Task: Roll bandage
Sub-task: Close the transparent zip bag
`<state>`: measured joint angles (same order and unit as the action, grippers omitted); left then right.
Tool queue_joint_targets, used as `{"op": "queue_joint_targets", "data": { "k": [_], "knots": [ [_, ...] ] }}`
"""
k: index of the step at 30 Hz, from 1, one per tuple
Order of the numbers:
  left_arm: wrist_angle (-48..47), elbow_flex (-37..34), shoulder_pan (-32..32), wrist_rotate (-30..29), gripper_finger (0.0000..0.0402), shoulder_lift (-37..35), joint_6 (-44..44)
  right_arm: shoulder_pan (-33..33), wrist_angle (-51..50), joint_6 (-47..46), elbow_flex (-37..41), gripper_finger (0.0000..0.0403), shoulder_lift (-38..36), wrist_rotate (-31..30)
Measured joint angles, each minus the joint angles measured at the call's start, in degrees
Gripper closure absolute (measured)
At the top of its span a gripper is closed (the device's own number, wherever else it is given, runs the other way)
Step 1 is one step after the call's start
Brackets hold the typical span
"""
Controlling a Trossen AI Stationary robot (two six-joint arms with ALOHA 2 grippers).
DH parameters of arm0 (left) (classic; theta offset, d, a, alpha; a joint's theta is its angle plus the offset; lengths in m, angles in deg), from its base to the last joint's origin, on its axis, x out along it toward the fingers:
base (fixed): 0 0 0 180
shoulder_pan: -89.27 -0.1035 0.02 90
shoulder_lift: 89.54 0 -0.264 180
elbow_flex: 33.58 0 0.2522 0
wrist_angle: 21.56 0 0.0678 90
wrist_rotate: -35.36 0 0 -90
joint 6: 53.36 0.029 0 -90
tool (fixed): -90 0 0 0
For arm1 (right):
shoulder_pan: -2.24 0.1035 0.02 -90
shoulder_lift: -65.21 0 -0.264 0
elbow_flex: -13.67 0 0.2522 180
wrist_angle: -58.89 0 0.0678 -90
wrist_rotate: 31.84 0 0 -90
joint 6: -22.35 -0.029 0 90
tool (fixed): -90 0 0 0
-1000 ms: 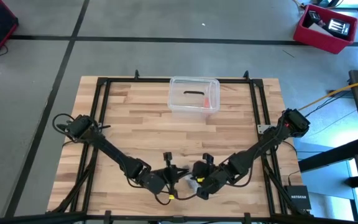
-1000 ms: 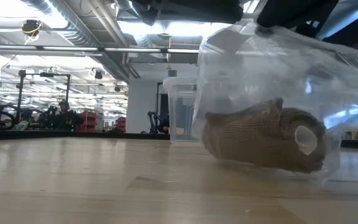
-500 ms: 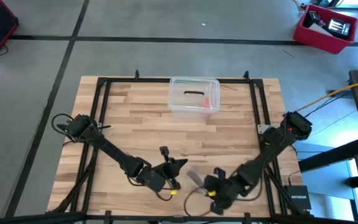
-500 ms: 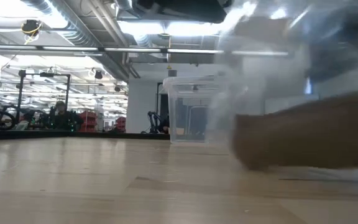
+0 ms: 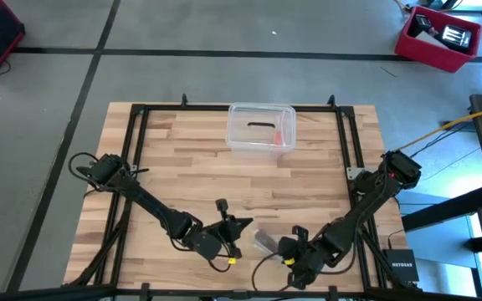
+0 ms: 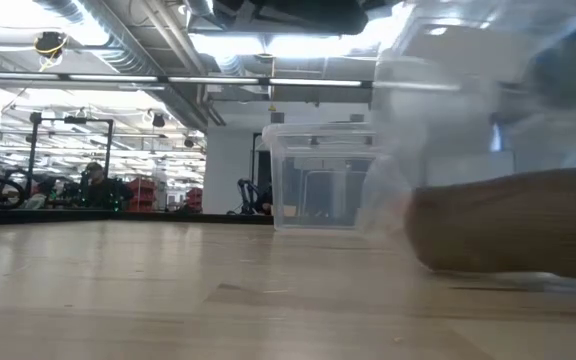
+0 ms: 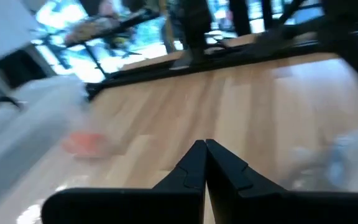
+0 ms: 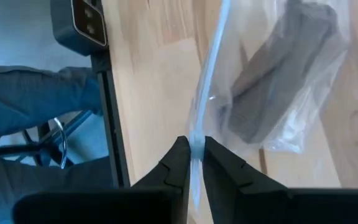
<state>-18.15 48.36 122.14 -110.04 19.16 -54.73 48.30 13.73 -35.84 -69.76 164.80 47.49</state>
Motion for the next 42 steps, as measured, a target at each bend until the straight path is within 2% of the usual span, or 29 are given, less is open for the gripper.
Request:
{"op": "queue_joint_targets", "data": {
  "k": [3,7,15,19,24,37,42],
  "knots": [
    [0.5,0.0,-0.1,7.9,0.0396,0.0,-1.8,-0.4,0.0,0.1,0.0,0.0352,0.0,-0.5],
    [0.2,0.8,-0.8,21.1,0.0360,0.0,-5.7,-0.4,0.0,0.1,0.0,0.0334,0.0,-1.4],
    [-2.2,1.4,-1.5,33.6,0.0268,-0.3,-7.5,-0.3,-0.1,-0.2,0.0,0.0292,0.0,-3.2],
    [-4.7,1.3,-1.4,37.0,0.0244,-2.0,-9.9,-0.3,-0.1,-0.2,0.0,0.0273,0.0,-2.2],
    [-5.4,1.4,-1.0,40.2,0.0234,-2.5,-11.2,-0.3,-0.1,0.0,0.0,0.0263,0.0,-2.3],
    [-10.4,1.3,3.0,38.7,0.0234,1.5,-11.9,1.6,1.5,2.2,0.0,0.0264,1.0,-1.8],
    [-12.1,1.3,3.3,38.1,0.0234,1.5,-13.3,5.9,3.6,10.7,0.0,0.0265,5.5,-3.3]
  ]
}}
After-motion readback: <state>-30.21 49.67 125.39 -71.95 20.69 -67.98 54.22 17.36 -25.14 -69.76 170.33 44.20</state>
